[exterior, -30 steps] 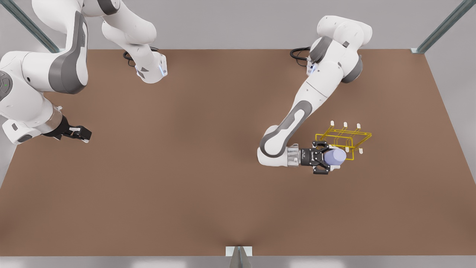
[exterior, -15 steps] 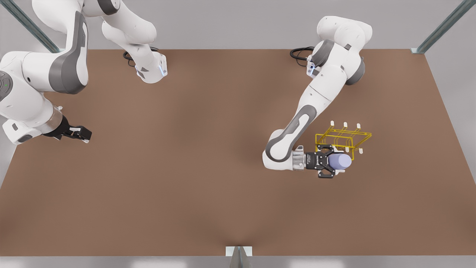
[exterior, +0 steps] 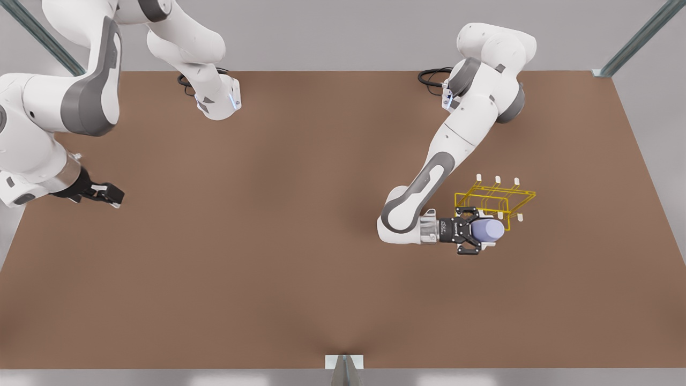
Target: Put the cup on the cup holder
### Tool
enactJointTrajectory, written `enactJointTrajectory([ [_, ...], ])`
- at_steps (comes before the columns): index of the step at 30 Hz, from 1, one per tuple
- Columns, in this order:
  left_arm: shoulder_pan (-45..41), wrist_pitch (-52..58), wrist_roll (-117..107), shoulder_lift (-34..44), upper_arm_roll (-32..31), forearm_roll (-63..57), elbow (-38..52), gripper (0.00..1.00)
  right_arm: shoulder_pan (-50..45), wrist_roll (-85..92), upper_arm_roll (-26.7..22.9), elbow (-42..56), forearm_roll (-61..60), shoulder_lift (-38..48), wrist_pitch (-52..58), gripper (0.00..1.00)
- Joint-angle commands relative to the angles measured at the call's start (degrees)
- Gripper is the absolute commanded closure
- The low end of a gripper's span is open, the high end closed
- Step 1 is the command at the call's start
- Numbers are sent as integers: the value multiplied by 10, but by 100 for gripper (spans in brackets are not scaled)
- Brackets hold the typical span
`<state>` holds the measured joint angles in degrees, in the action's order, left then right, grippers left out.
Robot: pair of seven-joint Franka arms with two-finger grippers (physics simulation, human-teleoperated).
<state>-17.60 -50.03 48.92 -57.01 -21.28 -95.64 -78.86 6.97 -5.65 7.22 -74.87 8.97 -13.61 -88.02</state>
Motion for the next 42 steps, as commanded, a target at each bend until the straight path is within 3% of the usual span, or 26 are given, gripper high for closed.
enactJointTrajectory([
  [1,-1,25,-52,4,0,1,0,14,2,-1,1,0,-4,1,-12,0],
  [15,0,90,-90,15,-1,70,-23,14,1,-3,1,0,-17,1,-11,0],
  [42,13,64,-182,0,-1,107,-42,14,-4,-3,1,0,-14,1,-11,0],
])
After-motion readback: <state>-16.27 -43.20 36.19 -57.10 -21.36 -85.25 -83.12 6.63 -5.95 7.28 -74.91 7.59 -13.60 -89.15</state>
